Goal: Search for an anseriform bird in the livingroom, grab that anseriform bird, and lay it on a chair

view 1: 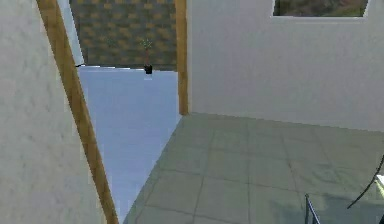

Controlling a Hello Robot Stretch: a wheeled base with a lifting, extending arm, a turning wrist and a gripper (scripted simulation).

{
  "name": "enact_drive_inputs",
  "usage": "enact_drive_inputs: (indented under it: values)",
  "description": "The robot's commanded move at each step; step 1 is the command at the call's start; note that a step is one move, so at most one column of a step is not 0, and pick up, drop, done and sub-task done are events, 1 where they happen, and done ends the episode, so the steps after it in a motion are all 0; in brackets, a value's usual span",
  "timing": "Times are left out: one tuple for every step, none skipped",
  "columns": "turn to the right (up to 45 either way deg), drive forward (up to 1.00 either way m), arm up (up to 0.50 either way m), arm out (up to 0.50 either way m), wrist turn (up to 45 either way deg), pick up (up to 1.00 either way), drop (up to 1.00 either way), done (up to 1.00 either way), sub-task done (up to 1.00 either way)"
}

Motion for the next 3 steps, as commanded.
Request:
enact_drive_inputs:
  values:
    - [6.0,0.0,0.0,0.0,0.0,0.0,0.0,0.0,0.0]
    - [0.0,0.85,0.0,0.0,0.0,0.0,0.0,0.0,0.0]
    - [45.0,0.0,0.0,0.0,0.0,0.0,0.0,0.0,0.0]
